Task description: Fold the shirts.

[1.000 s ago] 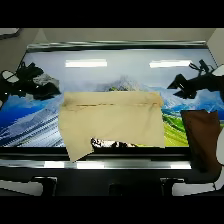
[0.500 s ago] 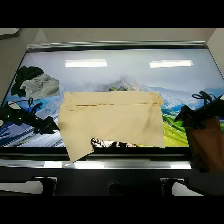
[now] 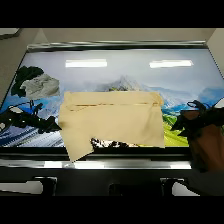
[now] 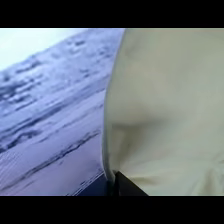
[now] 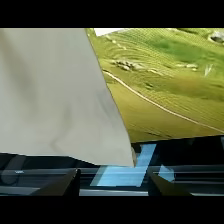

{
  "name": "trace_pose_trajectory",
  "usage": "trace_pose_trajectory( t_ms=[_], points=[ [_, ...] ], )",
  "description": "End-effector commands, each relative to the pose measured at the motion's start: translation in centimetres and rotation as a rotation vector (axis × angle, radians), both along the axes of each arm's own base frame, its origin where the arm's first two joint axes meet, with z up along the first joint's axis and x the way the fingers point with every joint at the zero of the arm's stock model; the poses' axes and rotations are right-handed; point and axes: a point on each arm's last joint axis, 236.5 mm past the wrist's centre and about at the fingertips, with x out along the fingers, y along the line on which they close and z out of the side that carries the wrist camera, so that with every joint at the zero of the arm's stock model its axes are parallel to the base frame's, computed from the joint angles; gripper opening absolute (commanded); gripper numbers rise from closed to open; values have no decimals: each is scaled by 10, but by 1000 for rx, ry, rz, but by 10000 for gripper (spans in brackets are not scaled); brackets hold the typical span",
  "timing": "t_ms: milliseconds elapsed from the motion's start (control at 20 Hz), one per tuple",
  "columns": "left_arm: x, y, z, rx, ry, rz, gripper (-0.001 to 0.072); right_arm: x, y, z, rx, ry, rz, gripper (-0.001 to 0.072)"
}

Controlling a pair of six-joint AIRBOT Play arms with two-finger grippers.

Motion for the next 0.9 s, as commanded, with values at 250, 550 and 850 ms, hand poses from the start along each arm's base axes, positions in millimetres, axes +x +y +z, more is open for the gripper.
trace_pose_trajectory(
  t_ms=[250, 550, 850],
  points=[
    [-10, -4, 4, -25, 21, -33, 32, -36, 34, -66, 85, 77, -108, 496],
    [-12, -6, 5, -32, 29, -40, 32, -31, 45, -89, 107, 34, -218, 489],
    [29, 2, 64, 17, -183, -35, 29, 25, 53, -32, 196, -185, -207, 37]
  ],
)
